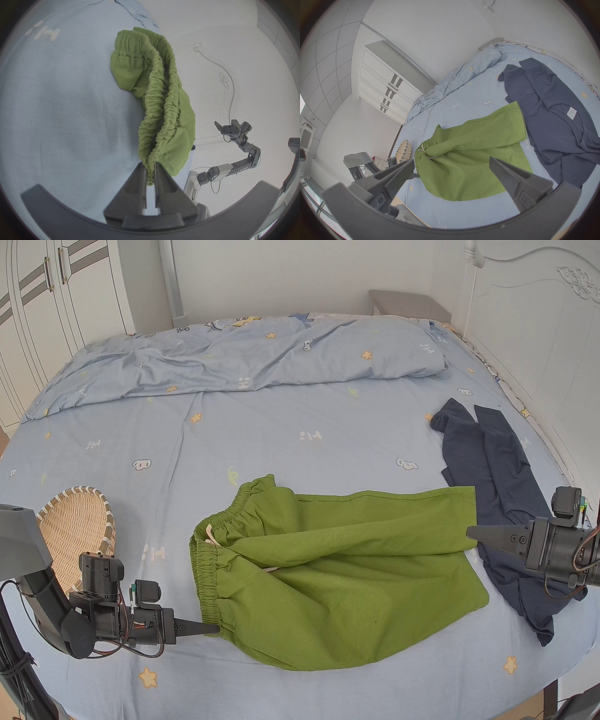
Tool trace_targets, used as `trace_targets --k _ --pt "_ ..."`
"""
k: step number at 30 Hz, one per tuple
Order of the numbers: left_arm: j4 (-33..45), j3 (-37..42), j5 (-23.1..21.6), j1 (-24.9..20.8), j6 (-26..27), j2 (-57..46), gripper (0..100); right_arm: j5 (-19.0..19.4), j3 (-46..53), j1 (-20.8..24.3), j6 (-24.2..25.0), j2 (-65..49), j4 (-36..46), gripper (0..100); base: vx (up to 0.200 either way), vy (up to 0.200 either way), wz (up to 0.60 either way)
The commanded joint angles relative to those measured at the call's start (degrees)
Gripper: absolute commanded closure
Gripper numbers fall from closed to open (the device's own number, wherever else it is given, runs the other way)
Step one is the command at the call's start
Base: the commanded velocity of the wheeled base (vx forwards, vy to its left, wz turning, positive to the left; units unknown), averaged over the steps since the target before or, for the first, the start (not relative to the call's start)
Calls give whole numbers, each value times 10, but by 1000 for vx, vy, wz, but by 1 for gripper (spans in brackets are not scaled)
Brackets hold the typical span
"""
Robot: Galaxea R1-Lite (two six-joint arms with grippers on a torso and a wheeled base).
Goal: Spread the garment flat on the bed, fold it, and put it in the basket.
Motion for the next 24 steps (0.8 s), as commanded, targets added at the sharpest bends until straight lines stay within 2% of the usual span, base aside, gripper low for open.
trace_targets --k 1,10,11,13,17,21,24 --pt "0 22 -1 14 0 -22 100 0 0 -1 1 1 0 0 0 0 0" --pt "1 122 -26 127 4 -105 100 5 34 0 1 -1 5 0 0 0 0" --pt "1 122 -26 127 4 -105 100 5 34 0 1 -1 5 0 0 0 0" --pt "3 147 -36 164 5 -115 100 5 51 -3 1 1 7 0 0 0 0" --pt "3 163 -46 205 5 -117 100 10 87 -11 1 1 12 0 0 0 0" --pt "5 174 -46 226 5 -129 100 20 129 -28 -1 2 11 0 0 0 0" --pt "11 174 -46 232 5 -129 100 39 167 -60 -8 16 6 0 0 0 0"
